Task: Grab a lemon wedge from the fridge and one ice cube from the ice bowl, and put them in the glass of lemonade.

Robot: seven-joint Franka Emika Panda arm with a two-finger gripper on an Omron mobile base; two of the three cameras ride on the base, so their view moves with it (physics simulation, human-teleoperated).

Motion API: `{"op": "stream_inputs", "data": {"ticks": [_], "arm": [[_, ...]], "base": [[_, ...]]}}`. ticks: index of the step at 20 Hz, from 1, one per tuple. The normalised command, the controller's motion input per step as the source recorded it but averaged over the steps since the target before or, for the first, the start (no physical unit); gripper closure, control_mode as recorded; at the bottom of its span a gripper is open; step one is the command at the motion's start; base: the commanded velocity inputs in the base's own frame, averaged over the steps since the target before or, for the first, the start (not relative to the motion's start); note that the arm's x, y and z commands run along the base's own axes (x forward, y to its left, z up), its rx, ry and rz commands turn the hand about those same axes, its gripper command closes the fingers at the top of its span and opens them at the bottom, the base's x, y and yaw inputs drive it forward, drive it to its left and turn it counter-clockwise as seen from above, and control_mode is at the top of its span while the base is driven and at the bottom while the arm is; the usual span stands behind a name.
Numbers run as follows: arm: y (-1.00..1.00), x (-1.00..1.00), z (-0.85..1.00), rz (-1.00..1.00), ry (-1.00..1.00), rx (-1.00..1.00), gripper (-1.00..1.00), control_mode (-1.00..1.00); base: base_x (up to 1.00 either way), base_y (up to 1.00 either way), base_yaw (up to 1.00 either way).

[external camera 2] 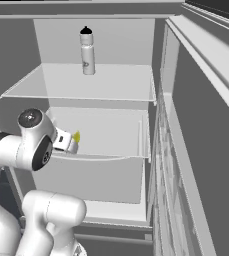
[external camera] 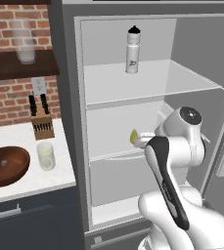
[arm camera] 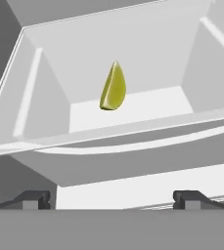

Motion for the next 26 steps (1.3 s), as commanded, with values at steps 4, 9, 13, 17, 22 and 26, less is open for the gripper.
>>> {"op": "stream_inputs", "data": {"ticks": [4, 9, 13, 17, 22, 26], "arm": [[0.22, 0.44, -0.14, 0.00, 0.00, 0.00, -1.00, -1.00], [0.14, 0.43, -0.07, 0.00, -0.01, 0.00, -1.00, -1.00], [0.06, 0.46, -0.10, 0.00, 0.00, 0.00, -1.00, -1.00], [0.02, 0.40, -0.15, 0.00, 0.00, 0.00, -1.00, -1.00], [0.00, 0.30, -0.02, 0.00, 0.00, 0.00, -1.00, -1.00], [0.00, 0.14, 0.00, 0.00, 0.00, 0.00, -1.00, -1.00]], "base": [[0.00, 0.00, 0.00], [0.00, 0.00, 0.00], [0.00, 0.00, 0.00], [0.00, 0.00, 0.00], [0.00, 0.00, 0.00], [0.00, 0.00, 0.00]]}}
